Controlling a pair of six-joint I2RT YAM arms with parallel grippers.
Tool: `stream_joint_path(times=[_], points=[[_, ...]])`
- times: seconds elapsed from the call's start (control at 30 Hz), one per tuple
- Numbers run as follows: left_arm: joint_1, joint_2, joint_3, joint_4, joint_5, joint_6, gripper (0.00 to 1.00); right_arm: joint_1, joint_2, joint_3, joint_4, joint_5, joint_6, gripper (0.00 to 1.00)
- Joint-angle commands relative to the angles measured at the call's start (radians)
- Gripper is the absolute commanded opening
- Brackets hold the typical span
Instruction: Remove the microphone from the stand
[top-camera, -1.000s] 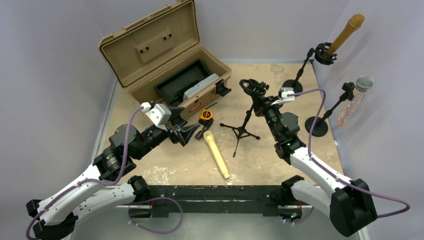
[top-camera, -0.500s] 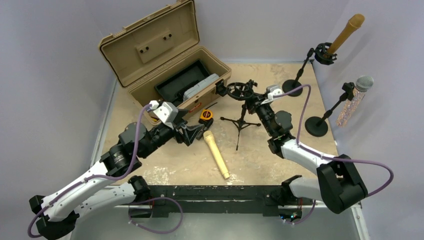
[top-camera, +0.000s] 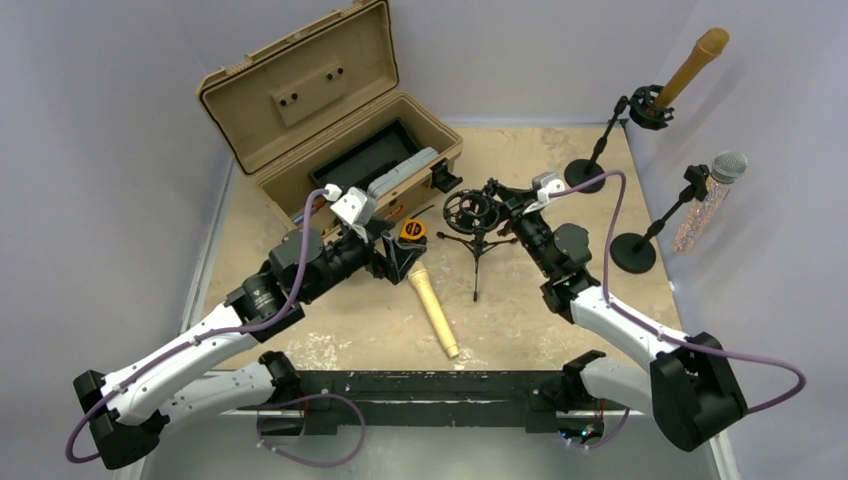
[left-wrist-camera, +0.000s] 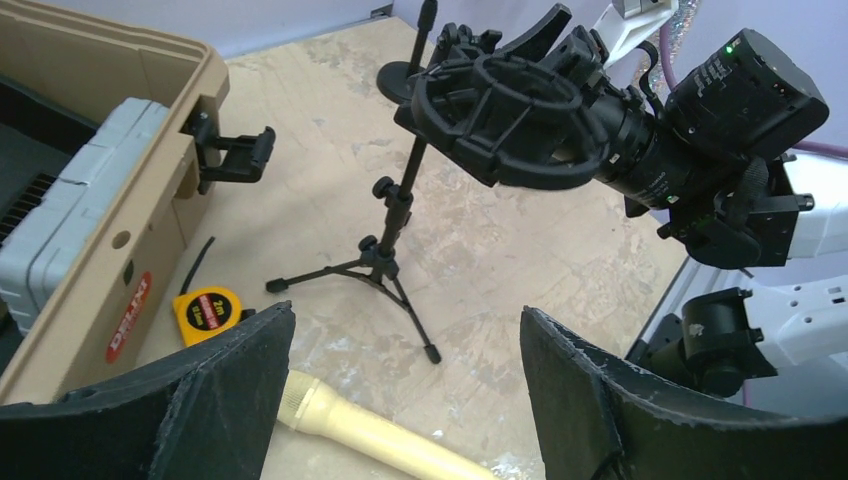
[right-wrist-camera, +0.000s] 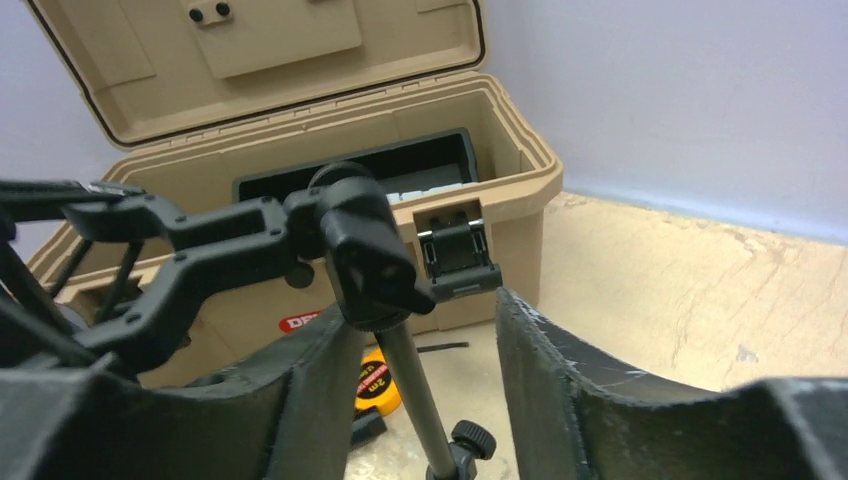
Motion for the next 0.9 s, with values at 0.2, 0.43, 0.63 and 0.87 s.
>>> stream_joint_path(times=[0.2, 0.43, 0.63, 0.87], points=[[0.009, 0.032, 0.095, 0.002, 0.011, -0.043, 0.80, 0.004, -0.068, 0.119, -0.397, 0.133, 0.290, 0.94], [0.010, 0.036, 0.091, -0.009, 0.002, 0.010, 0.79, 0.004, -0.058, 0.045, -0.527, 0.008, 0.416, 0.99], [0.016, -0.017, 0.058, -0.006, -0.032, 0.009, 0.79, -0.001, -0.049, -0.022, -0.583, -0.044, 0.629, 0.99], [0.016, -0.072, 0.036, -0.014, -0.060, 0.011, 0.79, -0.007, -0.014, -0.110, -0.522, -0.207, 0.632, 0.48]])
